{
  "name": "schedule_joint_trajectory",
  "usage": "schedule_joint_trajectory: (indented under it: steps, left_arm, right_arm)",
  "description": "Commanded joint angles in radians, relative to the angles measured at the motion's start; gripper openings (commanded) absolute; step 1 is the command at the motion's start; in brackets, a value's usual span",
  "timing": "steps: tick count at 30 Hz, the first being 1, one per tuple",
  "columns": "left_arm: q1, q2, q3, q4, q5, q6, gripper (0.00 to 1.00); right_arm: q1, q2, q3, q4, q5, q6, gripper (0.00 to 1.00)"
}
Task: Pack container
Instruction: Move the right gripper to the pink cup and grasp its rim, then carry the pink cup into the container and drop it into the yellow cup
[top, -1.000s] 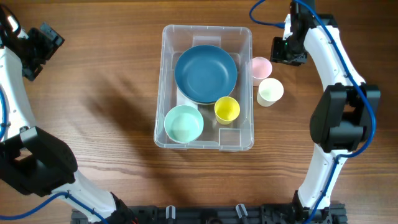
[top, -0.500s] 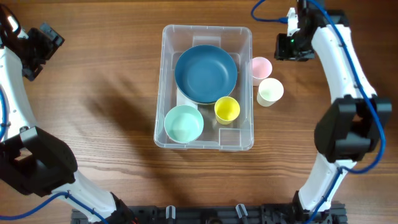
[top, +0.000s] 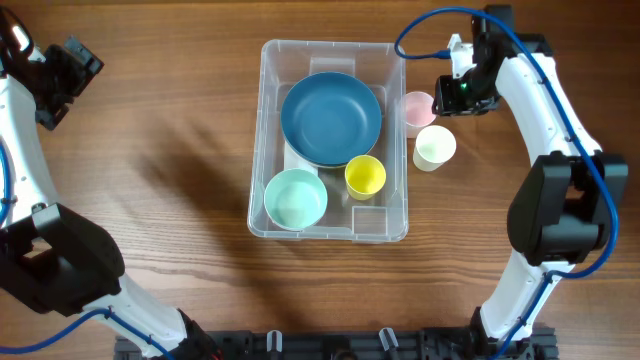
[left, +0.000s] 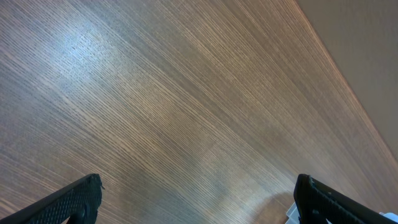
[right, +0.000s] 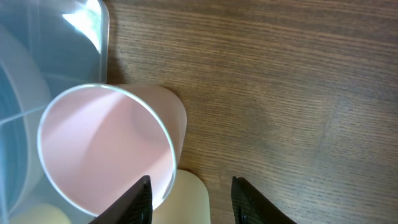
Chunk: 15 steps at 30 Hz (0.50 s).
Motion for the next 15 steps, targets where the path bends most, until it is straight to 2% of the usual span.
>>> schedule_joint_trajectory:
  steps: [1,15]
  left_arm:
    - [0.002,-0.027,0.019,0.002,-0.002,-0.009,1.00]
    - [0.002,-0.027,0.019,0.002,-0.002,-0.009,1.00]
  right_arm:
    - [0.002,0.013,-0.002,0.029,-0.020,-0.015,0.42]
    - [0.002,0.053,-0.003,0.093,-0.081,-0.014,0.36]
